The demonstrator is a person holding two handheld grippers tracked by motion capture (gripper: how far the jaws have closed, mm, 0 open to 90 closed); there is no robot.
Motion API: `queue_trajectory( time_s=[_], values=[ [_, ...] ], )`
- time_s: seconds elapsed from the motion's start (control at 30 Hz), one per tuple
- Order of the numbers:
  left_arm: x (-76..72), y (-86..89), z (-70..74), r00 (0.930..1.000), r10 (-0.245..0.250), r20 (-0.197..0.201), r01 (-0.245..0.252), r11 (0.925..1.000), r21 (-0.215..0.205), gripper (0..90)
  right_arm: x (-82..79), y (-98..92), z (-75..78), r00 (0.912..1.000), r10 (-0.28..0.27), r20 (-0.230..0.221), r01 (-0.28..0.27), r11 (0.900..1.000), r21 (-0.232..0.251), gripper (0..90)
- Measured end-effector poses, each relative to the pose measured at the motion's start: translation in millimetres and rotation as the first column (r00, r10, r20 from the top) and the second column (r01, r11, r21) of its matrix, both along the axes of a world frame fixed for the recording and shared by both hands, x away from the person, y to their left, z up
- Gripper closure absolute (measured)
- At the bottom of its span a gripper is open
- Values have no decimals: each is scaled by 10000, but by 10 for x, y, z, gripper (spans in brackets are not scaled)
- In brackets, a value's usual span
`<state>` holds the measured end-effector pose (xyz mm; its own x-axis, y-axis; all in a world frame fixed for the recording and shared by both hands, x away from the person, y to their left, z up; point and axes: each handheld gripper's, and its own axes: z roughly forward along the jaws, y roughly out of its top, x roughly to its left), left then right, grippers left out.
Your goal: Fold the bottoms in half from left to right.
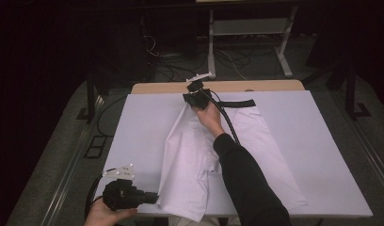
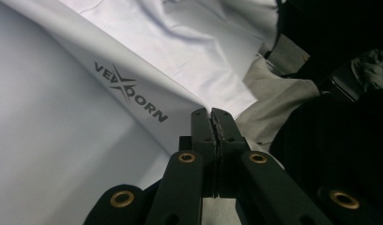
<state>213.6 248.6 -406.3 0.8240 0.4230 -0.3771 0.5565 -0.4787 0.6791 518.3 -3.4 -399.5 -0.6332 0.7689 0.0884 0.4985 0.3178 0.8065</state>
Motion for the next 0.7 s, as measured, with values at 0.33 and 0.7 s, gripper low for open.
queue_trajectory(
  time_s=[0.33,0.7],
  values=[
    [-49,-192,80,9961,-846,261,848,9964,-85,878,46,-230,152,9993,-355,103,353,9993,136,857],
    [-28,-370,158,9854,-1598,580,1625,9857,-437,877,73,-423,218,9987,-508,-16,509,9984,262,857]
  ],
)
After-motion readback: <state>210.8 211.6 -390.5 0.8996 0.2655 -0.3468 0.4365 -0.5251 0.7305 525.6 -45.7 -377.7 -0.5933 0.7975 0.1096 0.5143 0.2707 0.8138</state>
